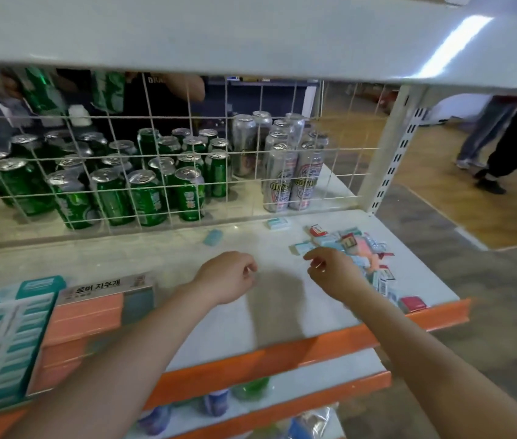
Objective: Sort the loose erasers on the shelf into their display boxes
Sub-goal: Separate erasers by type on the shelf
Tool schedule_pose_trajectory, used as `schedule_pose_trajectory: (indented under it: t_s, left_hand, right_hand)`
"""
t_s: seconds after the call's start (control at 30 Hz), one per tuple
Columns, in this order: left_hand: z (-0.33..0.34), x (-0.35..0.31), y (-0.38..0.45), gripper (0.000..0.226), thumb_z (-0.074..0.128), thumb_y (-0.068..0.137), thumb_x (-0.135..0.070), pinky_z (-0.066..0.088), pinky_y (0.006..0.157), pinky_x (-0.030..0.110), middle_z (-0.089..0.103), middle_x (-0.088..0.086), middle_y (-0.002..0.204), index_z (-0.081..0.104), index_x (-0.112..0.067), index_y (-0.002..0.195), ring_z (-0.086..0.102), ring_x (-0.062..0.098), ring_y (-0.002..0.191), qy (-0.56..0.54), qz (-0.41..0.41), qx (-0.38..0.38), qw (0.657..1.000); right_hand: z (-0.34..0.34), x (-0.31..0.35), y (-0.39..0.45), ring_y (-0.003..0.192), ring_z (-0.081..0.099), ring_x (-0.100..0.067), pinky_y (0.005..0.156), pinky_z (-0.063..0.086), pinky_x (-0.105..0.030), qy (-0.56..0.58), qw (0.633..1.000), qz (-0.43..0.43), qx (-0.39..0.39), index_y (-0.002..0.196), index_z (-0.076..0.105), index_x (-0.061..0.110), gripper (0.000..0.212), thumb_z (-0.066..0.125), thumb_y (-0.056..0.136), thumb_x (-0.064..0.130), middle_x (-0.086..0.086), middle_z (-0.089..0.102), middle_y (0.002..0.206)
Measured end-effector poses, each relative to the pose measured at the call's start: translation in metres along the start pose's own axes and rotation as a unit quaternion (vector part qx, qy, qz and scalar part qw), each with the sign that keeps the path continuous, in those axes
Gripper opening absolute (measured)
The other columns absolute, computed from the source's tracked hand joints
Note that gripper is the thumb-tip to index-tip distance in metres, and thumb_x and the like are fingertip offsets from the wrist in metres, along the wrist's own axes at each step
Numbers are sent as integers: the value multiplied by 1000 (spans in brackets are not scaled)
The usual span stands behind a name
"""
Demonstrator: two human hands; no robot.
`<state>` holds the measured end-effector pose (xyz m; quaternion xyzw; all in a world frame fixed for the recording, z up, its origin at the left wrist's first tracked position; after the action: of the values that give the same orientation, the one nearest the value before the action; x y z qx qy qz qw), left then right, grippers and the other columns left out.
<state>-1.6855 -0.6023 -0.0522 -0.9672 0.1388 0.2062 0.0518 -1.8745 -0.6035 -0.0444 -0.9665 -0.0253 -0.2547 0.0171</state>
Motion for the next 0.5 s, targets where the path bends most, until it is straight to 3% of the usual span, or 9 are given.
schedule_pose_trajectory:
  t_s: [0.1, 0.2, 0.3, 0.4, 0.5]
  left_hand:
    - [5, -10, 16, 29, 50, 90, -27, 43, 88, 28, 59, -1, 111, 57, -20, 118, 53, 17, 105, -25, -22, -20, 999]
    - [14, -19, 32, 29, 53, 89, -25, 43, 89, 28, 59, 0, 109, 58, -18, 117, 54, 18, 104, -64, -34, -28, 997]
    - [23, -32, 49, 25, 56, 89, -22, 42, 87, 24, 61, 2, 106, 62, -15, 112, 57, 18, 101, -121, -38, -39, 991]
    - [29, -44, 65, 22, 57, 88, -18, 40, 83, 20, 63, 3, 106, 65, -11, 107, 59, 17, 99, -170, -46, -54, 983]
    - [34, -51, 82, 21, 56, 89, -19, 43, 86, 23, 64, 2, 110, 64, -12, 107, 58, 17, 98, -177, -43, -66, 981]
  right_hand:
    - [-18, -20, 13, 106, 56, -21, 69, 37, -11, -30, 999, 24, -31, 120, 59, 15, 35, 55, 86, 12, -3, 62, 116]
    - [-31, -42, 26, 107, 58, -24, 82, 41, -22, -27, 997, 48, -54, 122, 59, 13, 39, 59, 83, 11, -7, 62, 120]
    - [-41, -65, 36, 101, 60, -24, 74, 38, -21, -17, 995, 70, -70, 120, 61, 14, 36, 60, 84, 13, -7, 62, 119]
    - [-49, -82, 45, 90, 60, -23, 64, 44, -22, -5, 992, 86, -88, 116, 64, 16, 31, 60, 86, 14, -9, 61, 116]
    - [-51, -89, 56, 96, 60, -27, 78, 51, -34, -7, 993, 81, -82, 115, 64, 12, 29, 59, 86, 16, -11, 61, 118]
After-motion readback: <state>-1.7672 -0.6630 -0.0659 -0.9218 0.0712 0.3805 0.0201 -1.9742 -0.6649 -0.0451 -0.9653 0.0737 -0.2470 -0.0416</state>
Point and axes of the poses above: each hand's wrist, its own y-axis towards the middle knuckle, its own z-axis out of the palm, x = y × z, the point moved 6 cm from there along y, towards the middle knuckle
